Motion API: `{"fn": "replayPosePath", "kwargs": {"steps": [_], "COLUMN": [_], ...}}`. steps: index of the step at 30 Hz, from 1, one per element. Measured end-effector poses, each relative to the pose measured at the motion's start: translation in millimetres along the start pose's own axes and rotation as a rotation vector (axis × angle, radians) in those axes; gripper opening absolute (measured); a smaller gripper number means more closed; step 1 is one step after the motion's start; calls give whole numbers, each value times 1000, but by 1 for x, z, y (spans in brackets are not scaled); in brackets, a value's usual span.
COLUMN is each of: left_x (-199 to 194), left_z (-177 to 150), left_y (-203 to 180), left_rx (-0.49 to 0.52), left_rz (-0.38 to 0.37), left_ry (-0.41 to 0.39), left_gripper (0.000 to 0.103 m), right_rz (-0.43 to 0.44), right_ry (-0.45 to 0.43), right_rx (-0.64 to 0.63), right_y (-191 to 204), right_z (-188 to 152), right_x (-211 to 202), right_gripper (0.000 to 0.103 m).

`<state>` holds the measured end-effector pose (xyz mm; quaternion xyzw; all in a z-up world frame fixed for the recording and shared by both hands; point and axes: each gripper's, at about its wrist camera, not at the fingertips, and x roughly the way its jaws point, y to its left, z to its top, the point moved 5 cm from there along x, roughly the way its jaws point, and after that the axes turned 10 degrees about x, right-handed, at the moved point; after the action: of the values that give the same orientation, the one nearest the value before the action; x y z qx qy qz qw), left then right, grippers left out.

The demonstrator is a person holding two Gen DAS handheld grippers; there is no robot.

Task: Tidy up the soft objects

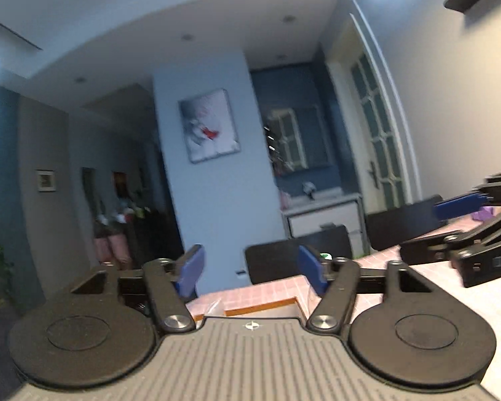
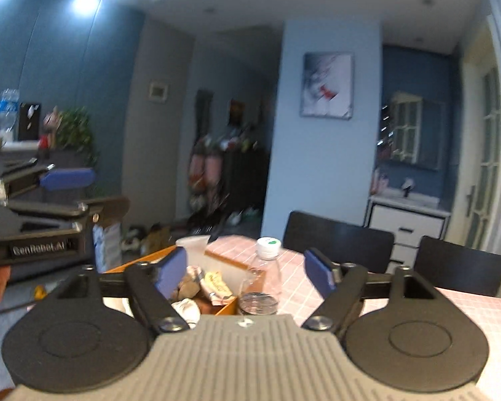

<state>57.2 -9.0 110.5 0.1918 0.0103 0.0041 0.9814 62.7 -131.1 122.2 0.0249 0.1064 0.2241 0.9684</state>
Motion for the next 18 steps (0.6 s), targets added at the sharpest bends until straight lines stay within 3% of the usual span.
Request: {"fn": "replayPosePath", "kwargs": {"steps": [4, 6, 11, 18], "left_x": [-14, -19, -22, -21], "left_z": [-11, -15, -26, -41], "left_y": [-12, -16, -22, -11], "left_rx": [-51, -69, -141, -213], "left_rz": [113, 126, 74, -8], "left_ry": [-7, 5, 80, 239], "left_gripper": [94, 95, 102, 103], "right_rz": [-74, -121, -187, -239], "right_ry": [-74, -99, -45, 55], "right_rx": [23, 52, 107, 169], "right_y": [0, -2, -1, 6], "right_z": [-8, -14, -33, -60], "right_x": [-24, -33, -37, -37], "right_gripper": [91, 95, 100, 100]}}
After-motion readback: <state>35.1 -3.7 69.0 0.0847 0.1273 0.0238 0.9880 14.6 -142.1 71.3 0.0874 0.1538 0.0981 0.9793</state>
